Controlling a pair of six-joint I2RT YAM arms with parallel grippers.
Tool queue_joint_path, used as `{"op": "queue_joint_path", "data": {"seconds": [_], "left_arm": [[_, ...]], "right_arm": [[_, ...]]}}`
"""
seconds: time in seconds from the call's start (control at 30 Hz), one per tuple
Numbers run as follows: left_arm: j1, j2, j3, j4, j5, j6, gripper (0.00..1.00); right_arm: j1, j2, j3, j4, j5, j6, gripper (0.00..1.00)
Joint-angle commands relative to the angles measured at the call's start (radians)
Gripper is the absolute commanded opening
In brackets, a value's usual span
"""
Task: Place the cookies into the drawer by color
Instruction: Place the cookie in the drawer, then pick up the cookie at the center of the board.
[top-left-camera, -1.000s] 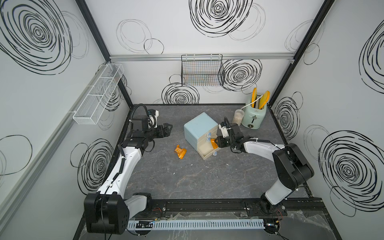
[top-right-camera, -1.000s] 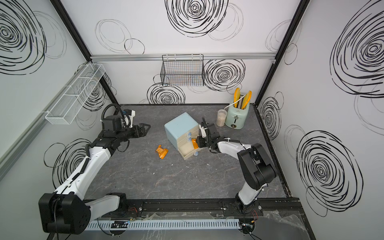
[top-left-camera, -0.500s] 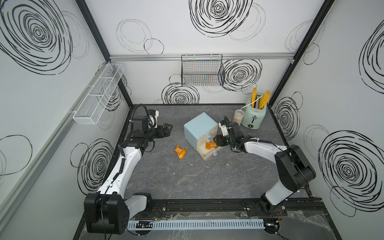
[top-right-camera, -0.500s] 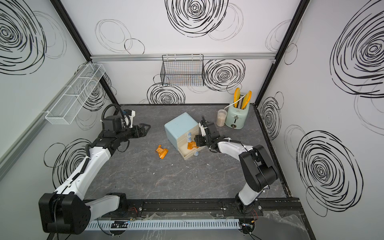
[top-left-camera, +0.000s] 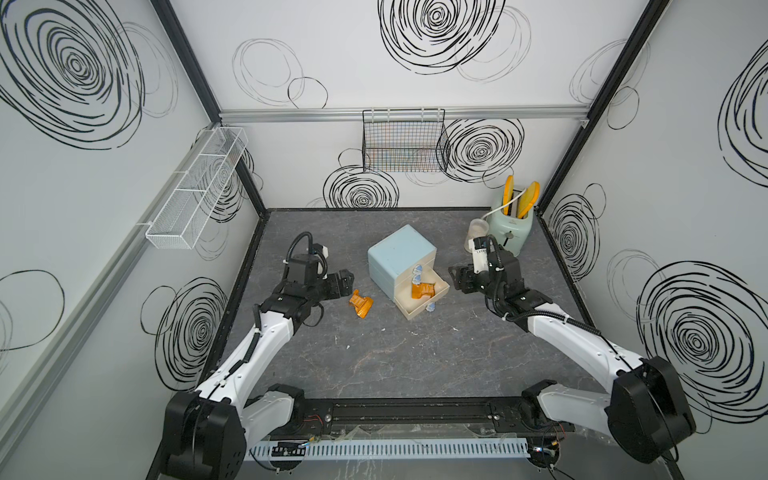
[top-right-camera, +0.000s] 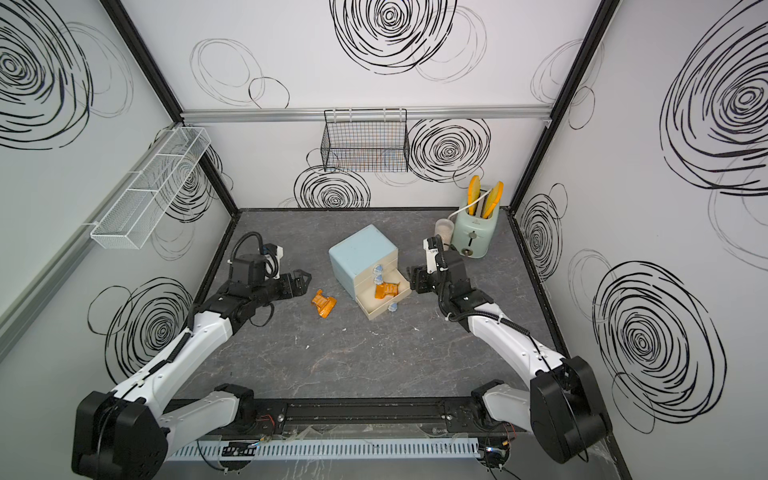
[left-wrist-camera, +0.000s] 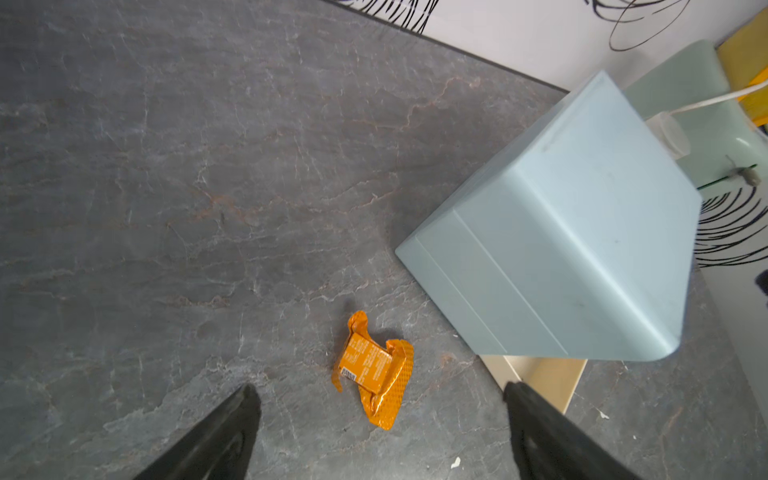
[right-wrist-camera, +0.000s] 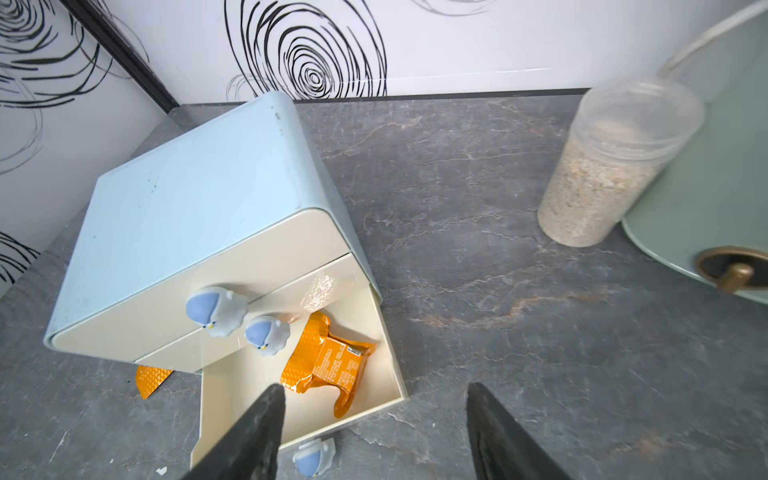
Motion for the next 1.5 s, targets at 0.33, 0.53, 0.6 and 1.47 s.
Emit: {"op": "queue_joint_path", "data": {"seconds": [0.33, 0.53, 0.6, 1.47], "left_arm": [[-0.155, 0.101, -0.111, 0.136, -0.089, -0.082, 0.98], [-0.163, 0.203, -0.108, 0.190, -0.049, -0.070, 0.98], [-0.163, 0.234, -0.103, 0.199, -0.047, -0.064, 0.98], [-0.212, 0.501, 0.040, 0.136, -0.229, -0.011, 0.96]], "right_arm": [[-0.073, -0.117, -0.104, -0.006, -0.038, 0.042, 0.71], [-0.082, -0.124, -0.113, -0.010, -0.042, 0.047, 0.71], [-0.085, -0.127, -0.117, -0.009, -0.042, 0.049, 0.71], [-0.134, -0.108, -0.136, -0.015, -0.039, 0.052, 0.72]]}}
